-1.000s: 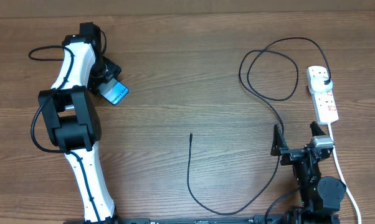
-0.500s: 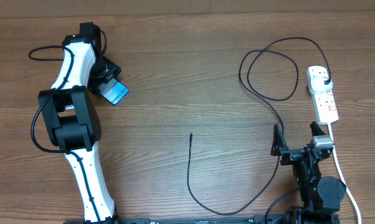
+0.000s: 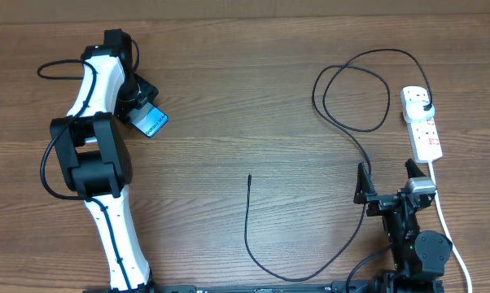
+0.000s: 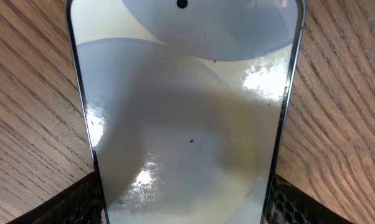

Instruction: Plug charger to phone and switch on socket

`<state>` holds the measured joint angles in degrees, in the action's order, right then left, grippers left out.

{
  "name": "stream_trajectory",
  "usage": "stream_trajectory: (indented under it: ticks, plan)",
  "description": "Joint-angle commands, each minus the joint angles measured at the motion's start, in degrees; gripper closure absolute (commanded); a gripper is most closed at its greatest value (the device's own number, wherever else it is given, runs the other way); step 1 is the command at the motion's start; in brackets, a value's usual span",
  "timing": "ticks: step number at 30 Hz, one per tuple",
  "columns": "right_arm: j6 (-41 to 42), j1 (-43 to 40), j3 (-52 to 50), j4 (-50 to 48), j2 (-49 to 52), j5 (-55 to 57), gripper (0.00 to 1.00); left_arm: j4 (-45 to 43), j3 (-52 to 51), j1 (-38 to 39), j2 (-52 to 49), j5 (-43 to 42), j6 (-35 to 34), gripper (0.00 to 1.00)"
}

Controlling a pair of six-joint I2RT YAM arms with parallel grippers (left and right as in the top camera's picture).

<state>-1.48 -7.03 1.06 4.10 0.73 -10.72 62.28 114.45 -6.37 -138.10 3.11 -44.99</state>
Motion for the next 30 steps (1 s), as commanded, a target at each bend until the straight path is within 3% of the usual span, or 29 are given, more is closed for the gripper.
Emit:
stream_trajectory:
  ticks: [1,12,30]
  plan:
    - [0.11,0.33,-0.61,-0.31,-0.55,-0.26,0.00,-0.24,-1.79,-0.02,-2.27,0.33,-0.17,0.96]
    - [0.11,0.33,-0.61,-0.31,-0.55,-0.26,0.00,0.42,-1.33,-0.02,-1.62,0.28,-0.15,0.96]
    - [0.11,0.33,-0.61,-0.31,-0.55,-0.26,0.00,7.19,8.57,-0.02,-1.53,-0.61,0.52,0.96]
